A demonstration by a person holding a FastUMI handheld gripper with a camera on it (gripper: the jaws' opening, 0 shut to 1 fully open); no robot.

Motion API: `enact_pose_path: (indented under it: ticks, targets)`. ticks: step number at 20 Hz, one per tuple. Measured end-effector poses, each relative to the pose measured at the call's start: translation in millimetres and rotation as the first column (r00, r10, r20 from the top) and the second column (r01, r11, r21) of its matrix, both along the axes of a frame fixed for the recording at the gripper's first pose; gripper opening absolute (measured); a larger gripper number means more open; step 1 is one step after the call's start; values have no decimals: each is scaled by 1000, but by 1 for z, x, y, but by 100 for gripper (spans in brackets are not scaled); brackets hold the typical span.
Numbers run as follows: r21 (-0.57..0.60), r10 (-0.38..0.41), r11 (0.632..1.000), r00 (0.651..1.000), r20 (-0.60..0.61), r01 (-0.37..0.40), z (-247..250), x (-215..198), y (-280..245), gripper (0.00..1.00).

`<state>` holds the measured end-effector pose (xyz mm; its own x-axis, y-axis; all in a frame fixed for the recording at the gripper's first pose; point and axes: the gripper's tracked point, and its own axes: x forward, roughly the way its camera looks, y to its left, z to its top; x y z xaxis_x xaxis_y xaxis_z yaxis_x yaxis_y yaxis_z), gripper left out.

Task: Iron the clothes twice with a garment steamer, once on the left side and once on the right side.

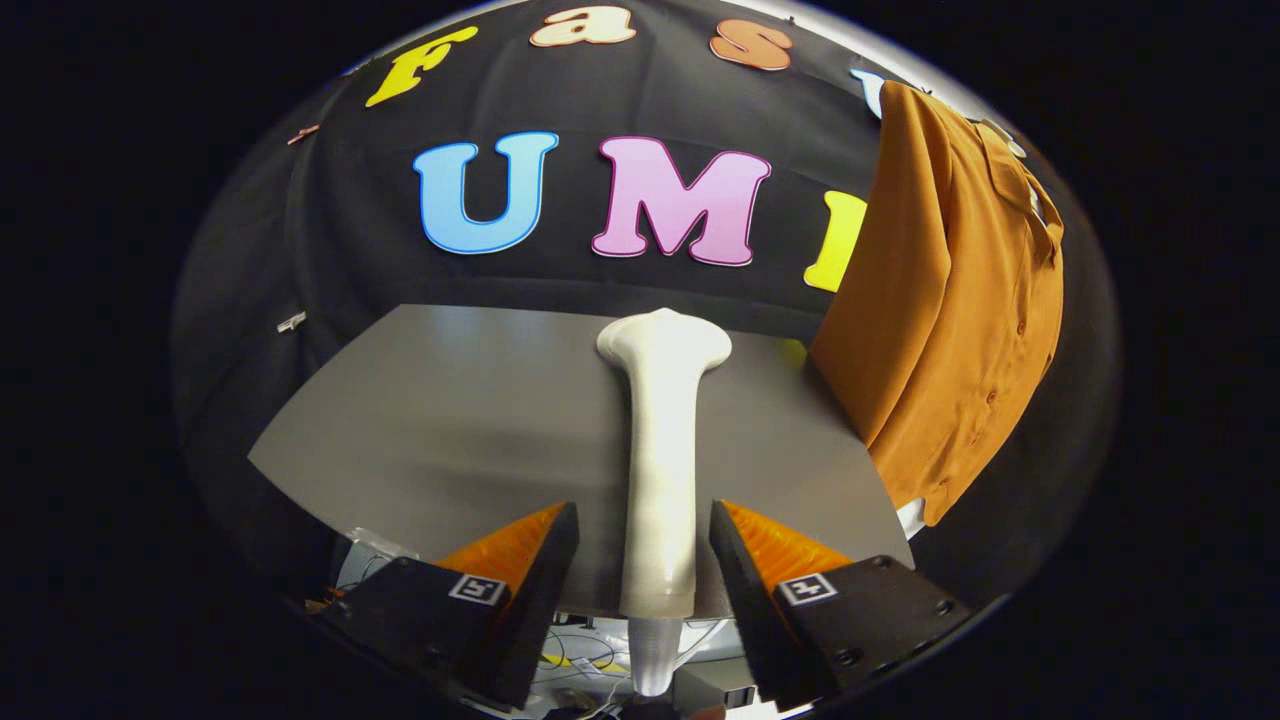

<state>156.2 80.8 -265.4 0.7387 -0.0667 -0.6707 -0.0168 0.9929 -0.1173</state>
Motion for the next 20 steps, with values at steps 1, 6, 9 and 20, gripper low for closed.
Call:
enact_pose_path:
  ticks: [1, 6, 9, 20]
  targets:
    - [5, -6, 1000, 1000, 14, 6, 2, 5, 1, 77]
    - [-15, -35, 999, 999, 40, 36, 5, 11, -9, 34]
    - [39, -48, 998, 996, 78, 45, 14, 7, -7, 29]
    - [95, -25, 995, 826, 563, -34, 211, -50, -25, 29]
